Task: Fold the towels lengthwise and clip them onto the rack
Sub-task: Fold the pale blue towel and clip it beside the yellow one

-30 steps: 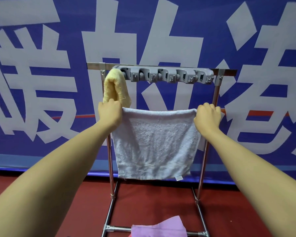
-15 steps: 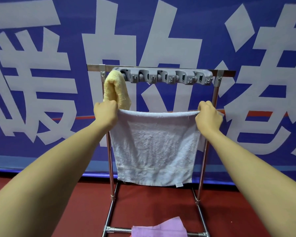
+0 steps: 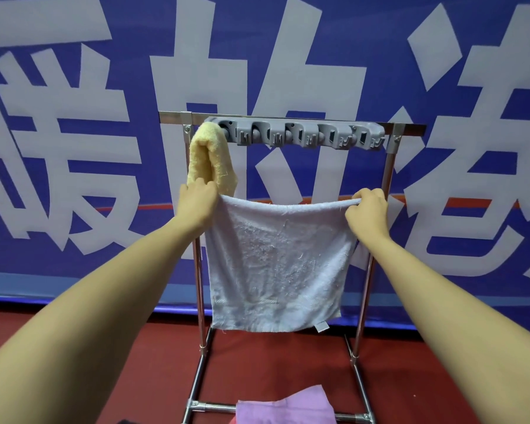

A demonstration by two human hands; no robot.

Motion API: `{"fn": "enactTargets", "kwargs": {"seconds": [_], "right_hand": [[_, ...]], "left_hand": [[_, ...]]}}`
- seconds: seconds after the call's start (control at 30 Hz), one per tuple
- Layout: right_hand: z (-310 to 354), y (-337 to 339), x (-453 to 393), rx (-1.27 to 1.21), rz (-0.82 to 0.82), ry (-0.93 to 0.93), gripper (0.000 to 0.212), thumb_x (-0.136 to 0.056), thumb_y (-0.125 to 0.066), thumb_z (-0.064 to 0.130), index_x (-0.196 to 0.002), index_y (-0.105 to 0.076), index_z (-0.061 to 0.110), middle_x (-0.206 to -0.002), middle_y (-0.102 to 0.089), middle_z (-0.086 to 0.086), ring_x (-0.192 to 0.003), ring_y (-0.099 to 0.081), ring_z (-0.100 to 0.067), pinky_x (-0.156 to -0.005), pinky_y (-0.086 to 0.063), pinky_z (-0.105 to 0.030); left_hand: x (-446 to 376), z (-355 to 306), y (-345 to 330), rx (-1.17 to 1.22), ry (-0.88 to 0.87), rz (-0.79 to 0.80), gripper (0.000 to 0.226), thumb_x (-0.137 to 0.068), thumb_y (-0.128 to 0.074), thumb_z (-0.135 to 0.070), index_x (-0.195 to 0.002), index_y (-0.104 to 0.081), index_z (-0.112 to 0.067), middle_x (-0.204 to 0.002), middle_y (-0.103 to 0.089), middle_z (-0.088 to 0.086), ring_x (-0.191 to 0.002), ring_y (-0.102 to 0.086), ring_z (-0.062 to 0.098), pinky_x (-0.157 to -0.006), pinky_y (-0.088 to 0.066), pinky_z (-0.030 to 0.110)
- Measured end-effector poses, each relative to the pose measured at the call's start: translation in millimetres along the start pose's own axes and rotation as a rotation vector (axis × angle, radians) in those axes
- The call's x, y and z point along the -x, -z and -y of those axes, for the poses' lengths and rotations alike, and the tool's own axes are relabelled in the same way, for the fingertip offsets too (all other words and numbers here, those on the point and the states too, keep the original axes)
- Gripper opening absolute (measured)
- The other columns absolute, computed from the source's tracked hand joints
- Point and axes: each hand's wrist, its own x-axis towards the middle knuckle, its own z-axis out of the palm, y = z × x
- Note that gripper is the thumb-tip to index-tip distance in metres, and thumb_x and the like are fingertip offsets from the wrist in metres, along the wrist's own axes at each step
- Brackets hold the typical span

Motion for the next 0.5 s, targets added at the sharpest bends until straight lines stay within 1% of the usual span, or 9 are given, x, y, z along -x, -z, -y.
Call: {"fn": "enactTargets", "kwargs": {"seconds": [0.07, 0.13, 0.17, 0.27, 0.33, 0.4, 0.5], "right_hand": [[-2.0, -1.3, 0.6, 0.0, 0.0, -0.004, 0.021, -0.087, -0.045, -0.003, -0.102, -0.061, -0.004, -0.115, -0.046, -0.019, -0.081, -0.044, -0.022, -0.072, -0.04, -0.031], [-3.7, -1.5, 1.0, -0.001, -0.017, -0.017, 0.022, -0.089, -0.044, -0.003, -0.101, -0.062, -0.005, -0.116, -0.046, -0.019, -0.081, -0.046, -0.023, -0.072, -0.041, -0.031], [-4.0, -1.3, 1.5, -0.008, -0.025, -0.027, 0.021, -0.09, -0.043, -0.004, -0.1, -0.062, -0.006, -0.115, -0.047, -0.019, -0.082, -0.048, -0.025, -0.073, -0.043, -0.031], [-4.1, -0.9, 3.5, -0.02, -0.044, -0.052, 0.018, -0.091, -0.045, -0.005, -0.099, -0.062, -0.005, -0.114, -0.047, -0.018, -0.084, -0.05, -0.026, -0.075, -0.045, -0.031], [-4.2, -1.0, 4.3, -0.02, -0.046, -0.059, 0.018, -0.091, -0.047, -0.005, -0.1, -0.062, -0.005, -0.114, -0.048, -0.018, -0.084, -0.05, -0.026, -0.074, -0.045, -0.031], [-5.4, -1.0, 4.0, -0.013, -0.044, -0.068, 0.017, -0.091, -0.048, -0.004, -0.101, -0.063, -0.004, -0.112, -0.049, -0.017, -0.088, -0.054, -0.029, -0.073, -0.046, -0.032], [-7.7, -1.0, 3.8, 0.011, -0.058, -0.073, 0.016, -0.091, -0.048, -0.004, -0.098, -0.062, -0.002, -0.109, -0.05, -0.016, -0.087, -0.055, -0.029, -0.067, -0.044, -0.032]], "left_hand": [[1.3, -0.1, -3.4, 0.041, 0.006, -0.006, 0.01, -0.092, -0.04, 0.0, -0.098, -0.048, -0.003, -0.104, -0.048, 0.019, -0.088, -0.042, 0.032, -0.083, -0.032, 0.039], [3.4, -0.9, -5.7, 0.1, 0.021, 0.004, 0.01, -0.092, -0.033, -0.006, -0.091, -0.043, -0.006, -0.102, -0.044, 0.018, -0.085, -0.035, 0.03, -0.082, -0.028, 0.04], [4.3, -1.4, -6.6, 0.113, 0.025, 0.016, 0.009, -0.092, -0.033, -0.009, -0.09, -0.041, -0.006, -0.101, -0.042, 0.017, -0.088, -0.036, 0.03, -0.084, -0.028, 0.041], [6.8, -4.5, -5.4, 0.084, 0.028, 0.073, 0.018, -0.092, -0.035, -0.018, -0.098, -0.044, -0.004, -0.106, -0.042, 0.016, -0.101, -0.04, 0.034, -0.09, -0.028, 0.042], [7.8, -6.9, -3.3, 0.007, -0.001, 0.121, 0.021, -0.092, -0.037, -0.012, -0.107, -0.047, -0.002, -0.11, -0.044, 0.016, -0.104, -0.04, 0.034, -0.092, -0.029, 0.041], [9.0, -9.0, -0.9, -0.067, -0.032, 0.148, 0.025, -0.092, -0.04, -0.005, -0.114, -0.051, 0.0, -0.113, -0.045, 0.017, -0.105, -0.042, 0.033, -0.095, -0.03, 0.04], [10.3, -9.3, -2.3, -0.102, -0.07, 0.121, 0.027, -0.091, -0.043, -0.002, -0.114, -0.055, -0.001, -0.111, -0.048, 0.016, -0.103, -0.045, 0.032, -0.093, -0.032, 0.038]]}}
